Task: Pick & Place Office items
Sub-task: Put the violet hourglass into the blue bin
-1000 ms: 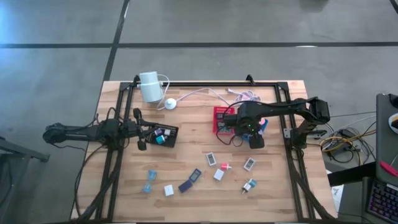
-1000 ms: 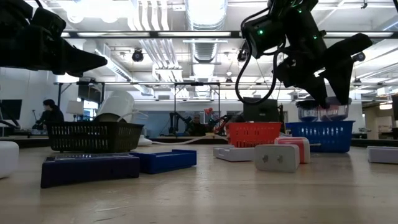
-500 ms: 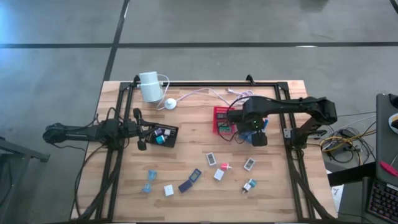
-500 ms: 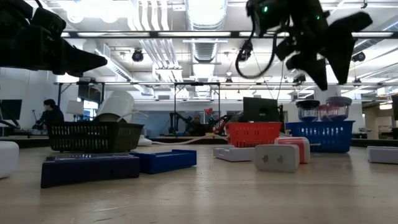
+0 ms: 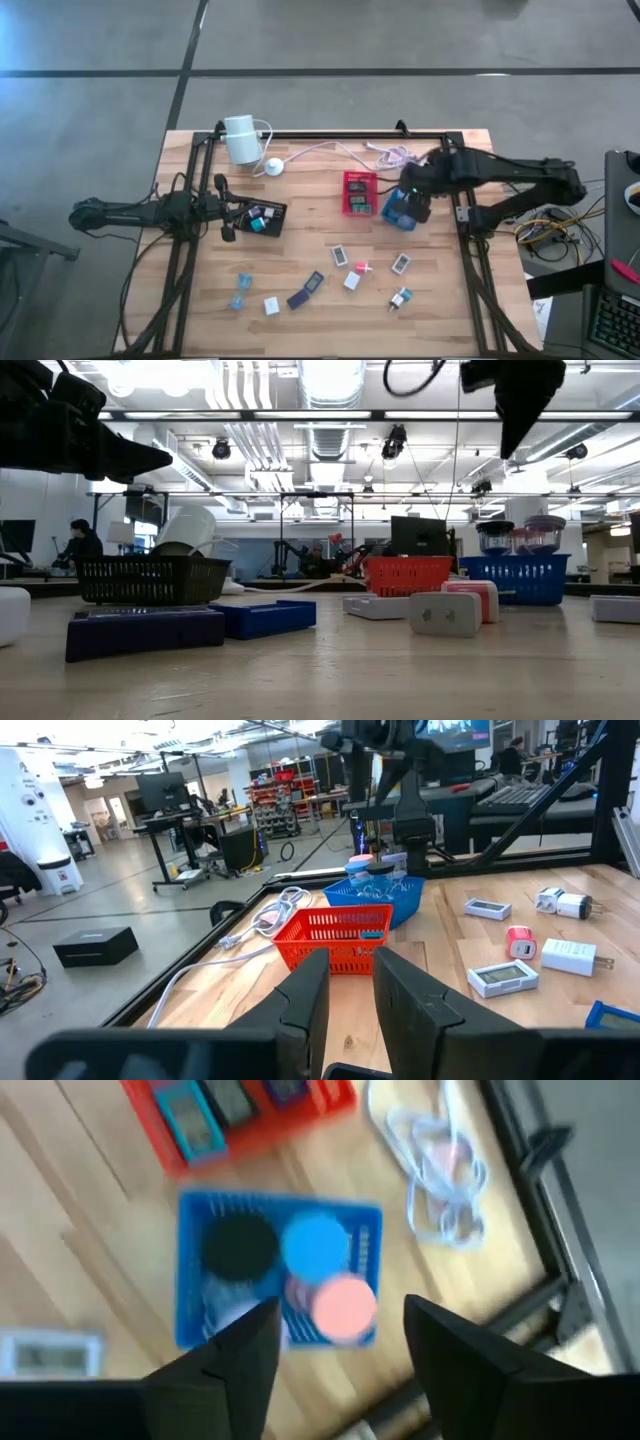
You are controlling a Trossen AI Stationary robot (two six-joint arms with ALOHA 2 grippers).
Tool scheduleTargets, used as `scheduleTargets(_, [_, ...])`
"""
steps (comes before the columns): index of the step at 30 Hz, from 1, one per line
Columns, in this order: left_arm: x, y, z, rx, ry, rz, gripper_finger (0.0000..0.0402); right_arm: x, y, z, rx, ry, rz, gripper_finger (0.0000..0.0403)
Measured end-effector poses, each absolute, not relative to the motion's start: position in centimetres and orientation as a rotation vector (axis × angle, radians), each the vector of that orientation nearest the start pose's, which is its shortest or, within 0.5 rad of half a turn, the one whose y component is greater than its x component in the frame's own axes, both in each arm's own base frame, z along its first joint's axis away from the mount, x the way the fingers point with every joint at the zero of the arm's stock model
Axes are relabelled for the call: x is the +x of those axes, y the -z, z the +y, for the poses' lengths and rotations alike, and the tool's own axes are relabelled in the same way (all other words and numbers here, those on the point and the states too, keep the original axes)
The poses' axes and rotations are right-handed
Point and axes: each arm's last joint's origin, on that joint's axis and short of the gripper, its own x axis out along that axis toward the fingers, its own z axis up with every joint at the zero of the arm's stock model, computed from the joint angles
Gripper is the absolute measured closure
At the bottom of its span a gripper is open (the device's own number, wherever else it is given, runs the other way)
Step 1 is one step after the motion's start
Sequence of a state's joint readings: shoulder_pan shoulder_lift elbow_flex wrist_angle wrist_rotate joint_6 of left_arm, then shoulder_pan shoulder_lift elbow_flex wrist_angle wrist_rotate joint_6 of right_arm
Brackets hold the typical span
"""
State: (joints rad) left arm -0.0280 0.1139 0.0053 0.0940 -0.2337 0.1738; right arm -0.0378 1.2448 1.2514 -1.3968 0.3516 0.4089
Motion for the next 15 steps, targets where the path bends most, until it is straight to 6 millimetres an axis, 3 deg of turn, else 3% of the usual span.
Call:
scheduleTargets(4, [10.4,-16.5,0.4,0.175,-0.204,0.032,0.0319,19.0,-31.4,-0.4,0.14,0.613,1.221,0.0248])
scheduleTargets(12, [10.4,-16.5,0.4,0.175,-0.204,0.033,0.0319,17.8,-27.0,1.5,0.207,0.629,1.348,0.0383])
scheduleTargets(15, [10.4,-16.5,0.4,0.181,-0.204,0.034,0.0319,17.9,-26.3,1.8,0.205,0.619,1.343,0.039])
